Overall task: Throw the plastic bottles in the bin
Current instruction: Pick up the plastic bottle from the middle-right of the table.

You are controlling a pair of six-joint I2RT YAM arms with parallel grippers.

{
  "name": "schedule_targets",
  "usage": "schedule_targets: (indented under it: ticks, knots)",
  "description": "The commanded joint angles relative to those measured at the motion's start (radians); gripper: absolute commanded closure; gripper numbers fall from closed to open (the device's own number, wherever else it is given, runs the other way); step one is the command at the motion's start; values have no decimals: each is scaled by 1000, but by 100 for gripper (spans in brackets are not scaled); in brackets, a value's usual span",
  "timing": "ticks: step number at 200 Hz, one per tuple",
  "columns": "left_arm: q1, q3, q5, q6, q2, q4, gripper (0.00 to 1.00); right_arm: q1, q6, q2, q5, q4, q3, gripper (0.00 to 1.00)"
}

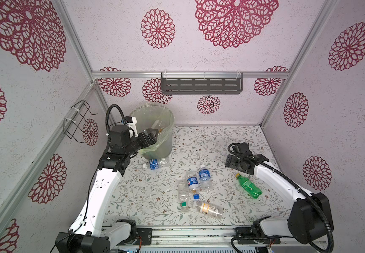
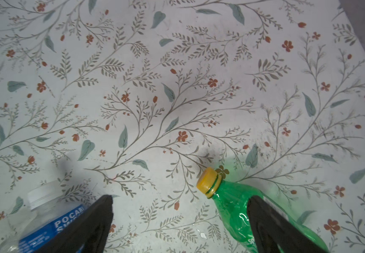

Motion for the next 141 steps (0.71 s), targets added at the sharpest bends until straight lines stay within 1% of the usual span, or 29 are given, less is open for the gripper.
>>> schedule_targets:
  ticks: [1,29,97,120,141]
  knots:
    - [-18,-13,10,-11,-20,42,3,-26,38,-33,38,-63,-22,1]
    - [-27,-29,12,-11,-17,43,3,-58,81,-70,33,-85,-57,1]
    - [-27,-40,7,2,-25,40,3,-121,252,-169,43,-105,-155,1]
    - [-27,-38,6,9,-29,36,3,-142,288,-180,62,-123,-171,1]
    - [-27,-40,3,12,-32,35,3,-161,280,-171,57,-128,-179,1]
